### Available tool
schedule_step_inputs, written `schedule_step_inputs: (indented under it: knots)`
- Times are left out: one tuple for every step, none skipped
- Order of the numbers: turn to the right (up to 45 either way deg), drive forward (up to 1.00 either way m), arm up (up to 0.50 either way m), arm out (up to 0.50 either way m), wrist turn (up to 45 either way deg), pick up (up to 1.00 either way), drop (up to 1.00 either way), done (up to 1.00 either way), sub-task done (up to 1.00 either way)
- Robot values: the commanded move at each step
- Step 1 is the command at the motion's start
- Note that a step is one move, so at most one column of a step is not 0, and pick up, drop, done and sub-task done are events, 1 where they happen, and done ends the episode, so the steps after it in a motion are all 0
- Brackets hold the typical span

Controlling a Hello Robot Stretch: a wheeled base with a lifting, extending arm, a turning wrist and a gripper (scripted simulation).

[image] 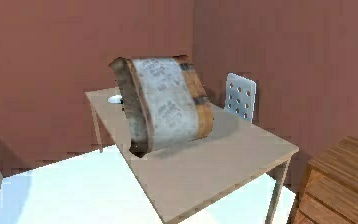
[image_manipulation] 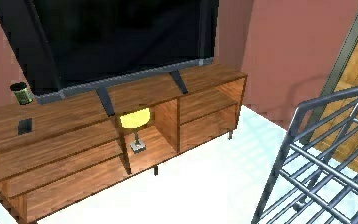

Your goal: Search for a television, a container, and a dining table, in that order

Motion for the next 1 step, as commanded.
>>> schedule_step_inputs:
  knots:
    - [0.0, 0.00, 0.00, 0.00, 0.0, 0.00, 0.00, 1.00, 0.00]
